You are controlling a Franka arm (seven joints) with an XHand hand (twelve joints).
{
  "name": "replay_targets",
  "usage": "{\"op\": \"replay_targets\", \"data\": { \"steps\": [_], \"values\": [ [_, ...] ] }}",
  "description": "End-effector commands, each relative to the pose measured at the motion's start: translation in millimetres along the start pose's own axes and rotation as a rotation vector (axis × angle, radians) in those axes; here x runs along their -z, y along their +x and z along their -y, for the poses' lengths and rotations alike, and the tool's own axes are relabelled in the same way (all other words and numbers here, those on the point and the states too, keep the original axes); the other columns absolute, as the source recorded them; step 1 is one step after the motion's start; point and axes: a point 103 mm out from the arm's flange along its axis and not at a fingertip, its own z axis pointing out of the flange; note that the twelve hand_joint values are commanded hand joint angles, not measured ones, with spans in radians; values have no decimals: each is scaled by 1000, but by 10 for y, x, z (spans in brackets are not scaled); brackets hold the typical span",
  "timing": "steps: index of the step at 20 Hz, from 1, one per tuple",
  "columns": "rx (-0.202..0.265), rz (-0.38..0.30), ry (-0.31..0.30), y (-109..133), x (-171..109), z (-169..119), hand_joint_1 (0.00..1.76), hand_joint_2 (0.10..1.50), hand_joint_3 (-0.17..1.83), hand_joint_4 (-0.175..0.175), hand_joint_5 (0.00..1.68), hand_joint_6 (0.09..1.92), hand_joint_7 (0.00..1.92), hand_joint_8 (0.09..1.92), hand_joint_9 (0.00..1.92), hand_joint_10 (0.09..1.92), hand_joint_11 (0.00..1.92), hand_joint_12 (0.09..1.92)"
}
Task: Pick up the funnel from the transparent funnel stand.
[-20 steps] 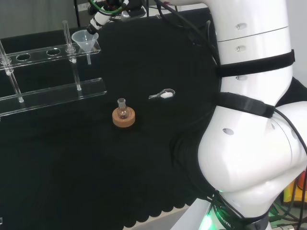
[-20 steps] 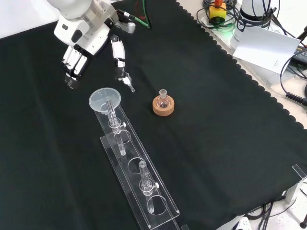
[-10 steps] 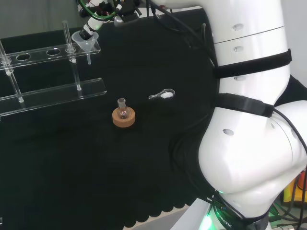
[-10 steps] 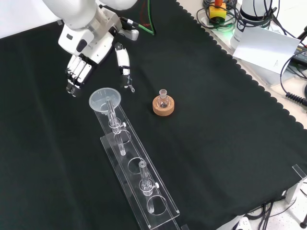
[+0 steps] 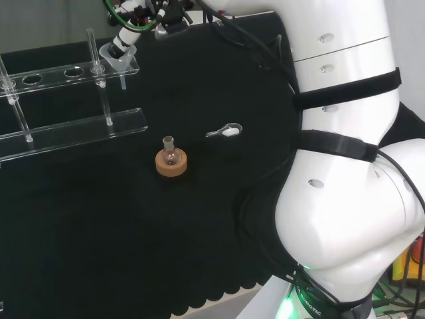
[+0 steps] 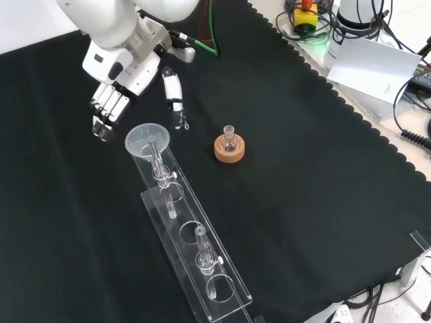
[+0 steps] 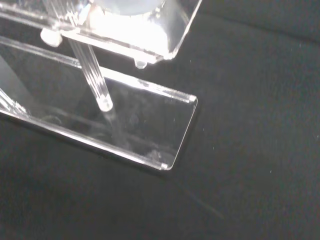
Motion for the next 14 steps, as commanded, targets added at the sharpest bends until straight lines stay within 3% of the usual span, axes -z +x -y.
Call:
{"op": "replay_targets", "data": {
  "steps": [1, 9, 14],
  "values": [
    [-20, 46, 36, 125, -54, -127, 446, 795, 98, -36, 15, 87, 0, 154, 0, 697, 64, 1493],
    [-25, 66, 3, 158, -59, -179, 446, 796, 91, -37, 16, 87, 0, 187, 0, 781, 76, 1495],
    [-26, 61, 12, 156, -87, -210, 448, 796, 89, -39, 20, 87, 0, 196, 0, 785, 76, 1493]
  ]
}}
